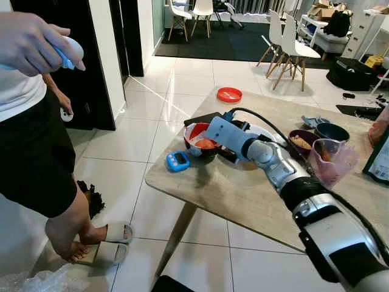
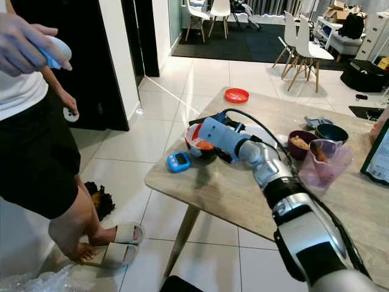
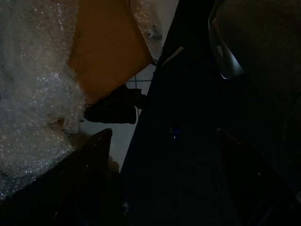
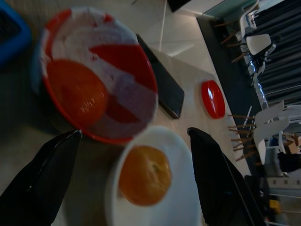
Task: Restocking fridge
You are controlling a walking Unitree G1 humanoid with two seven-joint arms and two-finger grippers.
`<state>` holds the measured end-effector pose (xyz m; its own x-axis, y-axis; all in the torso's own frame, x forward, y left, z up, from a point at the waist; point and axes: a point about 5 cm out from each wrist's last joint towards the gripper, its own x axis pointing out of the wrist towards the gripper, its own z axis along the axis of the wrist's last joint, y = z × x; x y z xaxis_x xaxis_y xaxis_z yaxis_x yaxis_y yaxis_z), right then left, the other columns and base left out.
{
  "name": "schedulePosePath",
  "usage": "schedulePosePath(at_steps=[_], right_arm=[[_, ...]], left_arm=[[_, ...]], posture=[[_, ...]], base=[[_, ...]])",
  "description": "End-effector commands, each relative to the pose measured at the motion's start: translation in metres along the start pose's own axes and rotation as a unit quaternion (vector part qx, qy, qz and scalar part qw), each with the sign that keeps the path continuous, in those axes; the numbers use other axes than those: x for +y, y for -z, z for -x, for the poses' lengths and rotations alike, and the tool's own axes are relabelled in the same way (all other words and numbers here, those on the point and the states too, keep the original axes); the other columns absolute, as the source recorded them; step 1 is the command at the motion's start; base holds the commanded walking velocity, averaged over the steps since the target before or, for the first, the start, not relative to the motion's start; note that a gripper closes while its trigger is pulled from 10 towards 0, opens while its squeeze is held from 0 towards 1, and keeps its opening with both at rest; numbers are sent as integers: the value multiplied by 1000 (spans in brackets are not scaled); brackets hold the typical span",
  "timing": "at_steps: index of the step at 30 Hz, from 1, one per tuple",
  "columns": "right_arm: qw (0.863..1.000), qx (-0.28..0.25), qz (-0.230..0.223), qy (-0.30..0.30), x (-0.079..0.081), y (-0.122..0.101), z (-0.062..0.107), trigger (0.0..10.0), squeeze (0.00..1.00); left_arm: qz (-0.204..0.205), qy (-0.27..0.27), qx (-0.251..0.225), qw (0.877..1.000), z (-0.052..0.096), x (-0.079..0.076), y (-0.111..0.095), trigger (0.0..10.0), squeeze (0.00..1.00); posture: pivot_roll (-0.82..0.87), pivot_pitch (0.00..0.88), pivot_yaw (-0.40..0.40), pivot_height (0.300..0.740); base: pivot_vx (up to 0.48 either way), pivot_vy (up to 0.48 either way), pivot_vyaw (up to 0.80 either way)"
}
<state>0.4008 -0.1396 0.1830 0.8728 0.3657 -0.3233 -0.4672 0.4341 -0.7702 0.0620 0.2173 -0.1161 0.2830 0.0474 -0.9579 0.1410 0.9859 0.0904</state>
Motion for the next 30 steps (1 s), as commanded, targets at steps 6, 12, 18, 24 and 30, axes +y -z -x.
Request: schedulePosePath(at_steps=[6, 12, 18, 24, 30], right_arm=[[995, 39, 58, -70, -9, 10, 5, 10000, 0], [986, 78, 59, -138, -12, 16, 9, 10000, 0], [985, 56, -11, -164, -7, 8, 6, 10000, 0], [985, 56, -65, -152, -6, 6, 2, 10000, 0], [987, 73, -70, -121, -10, 10, 2, 10000, 0]], left_arm=[[-6, 36, -1, 999, -2, -22, -3, 10000, 0], [-6, 38, -5, 999, -3, -24, -6, 10000, 0], [-7, 40, -6, 999, -3, -25, -7, 10000, 0], [-7, 41, -6, 999, -3, -26, -6, 10000, 0], [-7, 41, -2, 999, -3, -26, -3, 10000, 0]], posture=[[-2, 0, -63, 740], [-12, 0, -66, 740], [-18, 0, -68, 740], [-16, 0, -69, 740], [-16, 0, -68, 740]], base=[[0, 0, 0], [0, 0, 0], [0, 0, 0], [0, 0, 0], [0, 0, 0]])
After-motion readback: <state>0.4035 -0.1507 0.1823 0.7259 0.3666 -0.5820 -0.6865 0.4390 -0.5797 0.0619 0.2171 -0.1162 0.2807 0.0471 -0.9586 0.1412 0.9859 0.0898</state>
